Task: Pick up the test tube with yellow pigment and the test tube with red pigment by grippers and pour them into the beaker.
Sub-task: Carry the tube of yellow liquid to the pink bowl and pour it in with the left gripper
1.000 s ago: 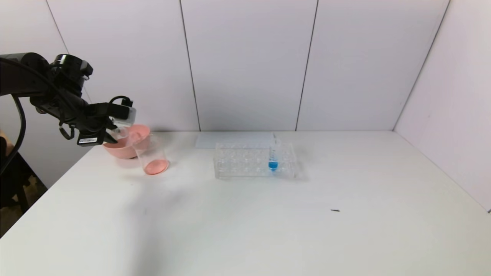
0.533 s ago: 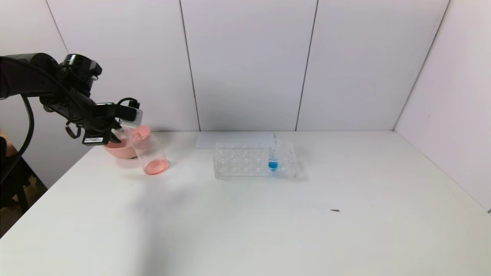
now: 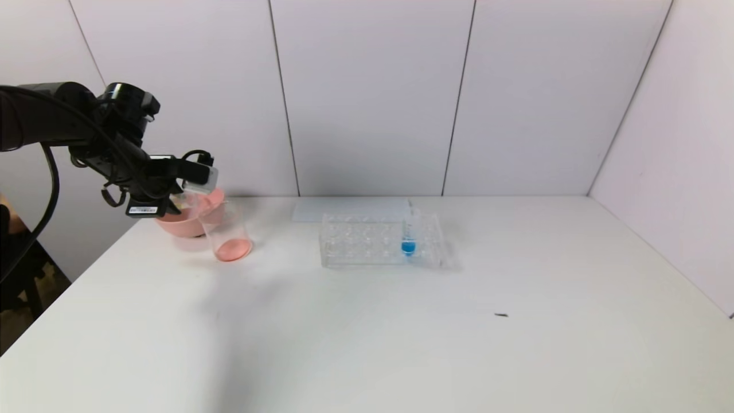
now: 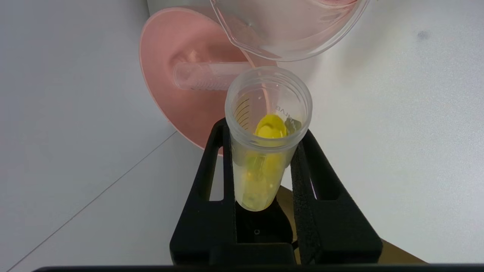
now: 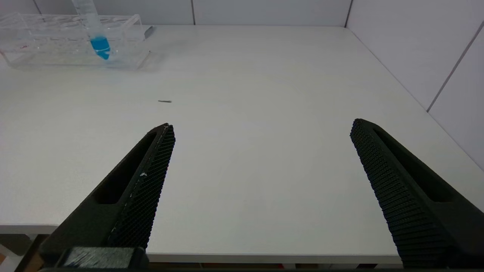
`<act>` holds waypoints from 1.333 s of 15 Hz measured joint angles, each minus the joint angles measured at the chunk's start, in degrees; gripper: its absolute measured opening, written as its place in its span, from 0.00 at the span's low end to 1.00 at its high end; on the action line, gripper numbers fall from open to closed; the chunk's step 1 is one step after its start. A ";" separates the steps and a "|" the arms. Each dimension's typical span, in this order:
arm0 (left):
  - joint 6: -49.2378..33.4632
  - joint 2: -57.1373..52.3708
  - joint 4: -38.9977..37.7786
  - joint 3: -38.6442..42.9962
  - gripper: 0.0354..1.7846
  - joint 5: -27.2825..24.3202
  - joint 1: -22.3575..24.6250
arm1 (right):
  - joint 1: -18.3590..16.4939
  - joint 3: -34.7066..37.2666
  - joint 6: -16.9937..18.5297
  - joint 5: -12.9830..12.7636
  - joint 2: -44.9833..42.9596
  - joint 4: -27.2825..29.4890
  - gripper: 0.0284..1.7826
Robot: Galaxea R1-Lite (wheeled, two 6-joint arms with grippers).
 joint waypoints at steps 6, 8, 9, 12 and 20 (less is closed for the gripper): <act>-0.02 0.30 -0.57 0.00 0.23 3.95 -1.38 | -0.02 0.02 0.02 0.00 0.00 0.00 0.95; -0.02 0.59 -0.88 0.00 0.23 4.60 -1.71 | 0.00 0.02 0.00 0.00 0.00 0.00 0.95; 0.00 0.74 -0.90 0.00 0.23 4.84 -1.78 | 0.02 0.02 0.00 0.02 0.00 0.00 0.95; 0.05 1.16 -1.12 0.00 0.23 7.42 -2.15 | 0.02 0.02 -0.02 0.00 0.00 0.00 0.95; 0.07 1.96 -1.71 0.00 0.23 10.13 -3.00 | 0.00 0.02 0.00 0.00 0.00 0.00 0.95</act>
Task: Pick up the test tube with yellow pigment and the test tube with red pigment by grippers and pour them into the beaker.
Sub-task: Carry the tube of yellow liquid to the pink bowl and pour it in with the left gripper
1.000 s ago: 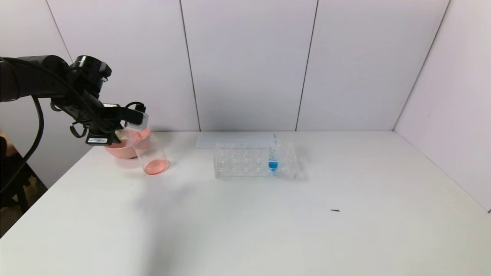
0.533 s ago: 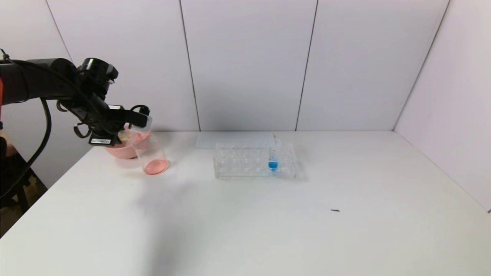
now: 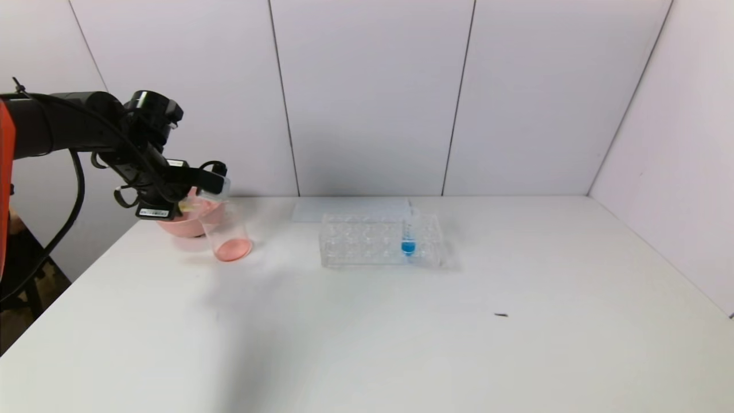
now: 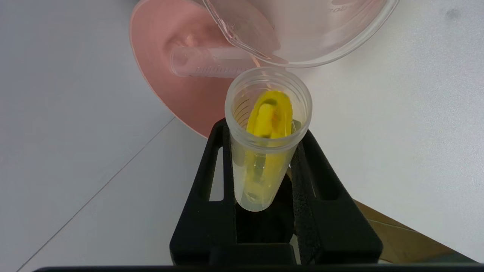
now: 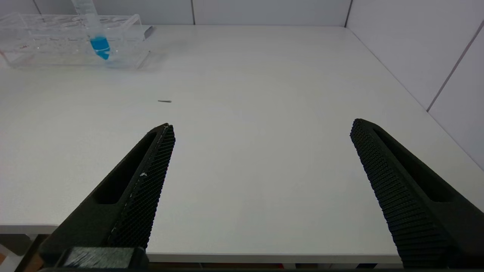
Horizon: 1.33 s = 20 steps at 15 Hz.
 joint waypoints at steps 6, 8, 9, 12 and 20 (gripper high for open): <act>0.00 0.13 -0.06 0.00 0.23 1.96 -0.57 | 0.00 -0.02 0.02 0.00 0.00 0.00 0.95; 0.01 0.16 -0.41 0.00 0.23 2.45 -0.88 | 0.00 -0.02 0.02 0.00 0.00 0.00 0.95; 0.06 0.20 -0.55 0.00 0.23 2.84 -0.96 | 0.00 -0.02 0.00 0.00 0.00 0.00 0.95; 0.84 0.28 -0.74 0.00 0.23 3.17 -1.16 | 0.00 -0.02 0.02 0.00 0.00 0.00 0.95; 0.95 0.60 -0.85 -0.01 0.23 5.46 -1.65 | 0.00 0.00 0.02 0.00 0.00 0.00 0.95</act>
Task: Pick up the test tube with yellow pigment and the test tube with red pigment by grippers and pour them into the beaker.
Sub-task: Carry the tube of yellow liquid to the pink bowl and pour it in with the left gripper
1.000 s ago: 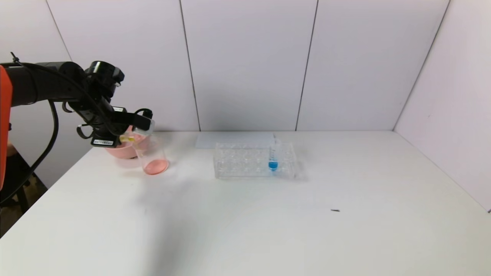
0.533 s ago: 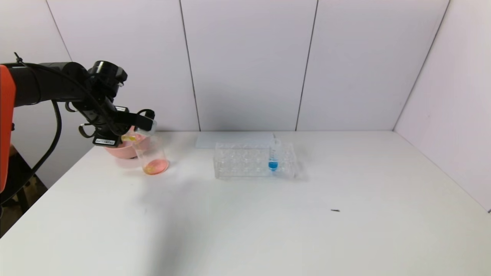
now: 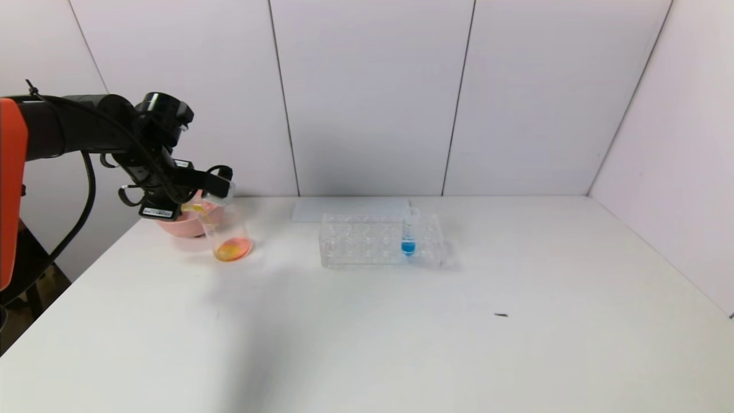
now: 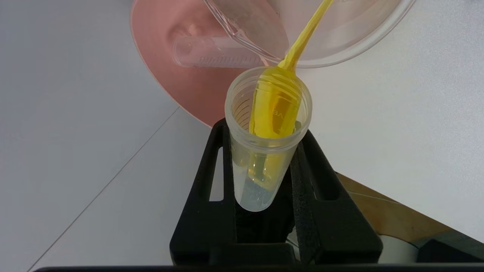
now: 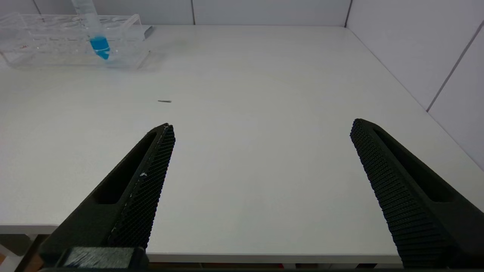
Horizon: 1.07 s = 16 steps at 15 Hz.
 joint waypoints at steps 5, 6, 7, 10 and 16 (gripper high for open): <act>0.00 0.01 0.00 0.00 0.23 0.63 -0.29 | 0.00 0.00 -0.02 0.00 0.00 0.00 0.95; 0.00 0.01 0.00 0.00 0.23 0.72 -0.30 | 0.00 0.00 0.00 0.02 0.00 0.00 0.95; 0.02 0.01 0.00 0.00 0.23 0.88 -0.33 | 0.00 0.00 0.00 0.02 0.00 0.00 0.95; 0.94 0.01 -0.59 0.00 0.23 2.67 -0.60 | 0.00 0.00 -0.02 0.02 0.00 0.00 0.95; 1.67 0.06 -1.32 0.00 0.23 4.44 -1.12 | 0.00 0.00 0.00 0.00 0.00 0.00 0.95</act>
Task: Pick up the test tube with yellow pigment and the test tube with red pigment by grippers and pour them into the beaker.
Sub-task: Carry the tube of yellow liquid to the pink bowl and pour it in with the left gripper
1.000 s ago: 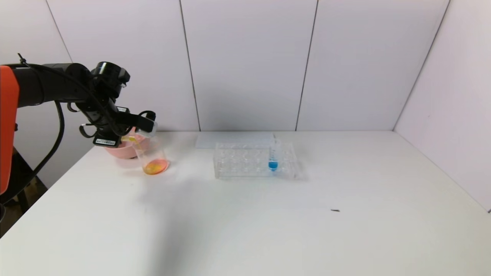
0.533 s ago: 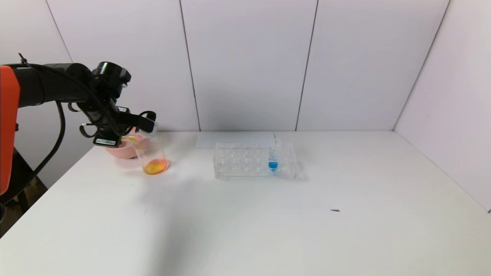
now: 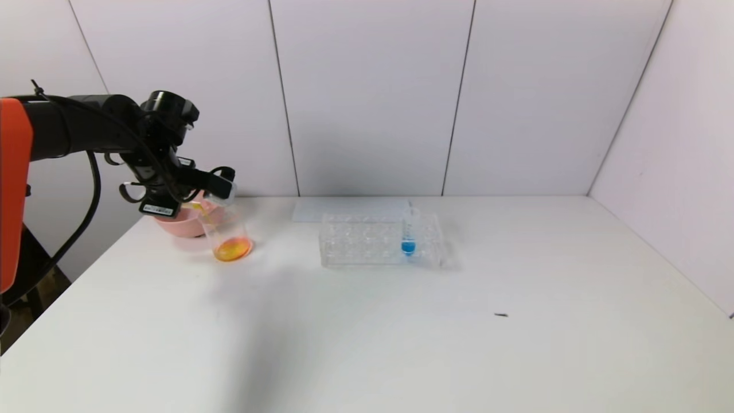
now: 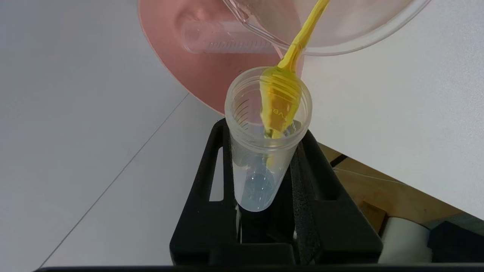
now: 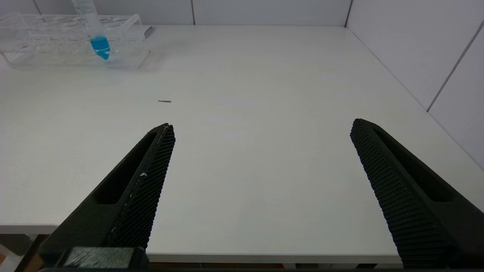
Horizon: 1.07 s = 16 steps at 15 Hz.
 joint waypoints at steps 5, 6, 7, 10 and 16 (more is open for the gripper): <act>1.13 0.05 -0.56 0.00 0.23 1.02 -0.28 | 0.00 0.00 -0.02 0.00 0.00 0.00 0.95; 1.35 0.05 -0.76 0.00 0.23 1.18 -0.34 | 0.00 0.00 -0.02 0.00 0.00 0.00 0.95; 1.39 0.06 -0.84 0.00 0.23 1.23 -0.45 | 0.00 0.00 -0.02 0.00 0.00 0.00 0.95; 1.39 0.06 -1.27 0.00 0.23 1.65 -0.83 | 0.00 0.00 -0.02 0.00 0.00 0.00 0.95; 1.52 0.06 -1.27 0.01 0.23 2.58 -1.08 | 0.00 0.00 -0.02 0.00 0.00 0.00 0.95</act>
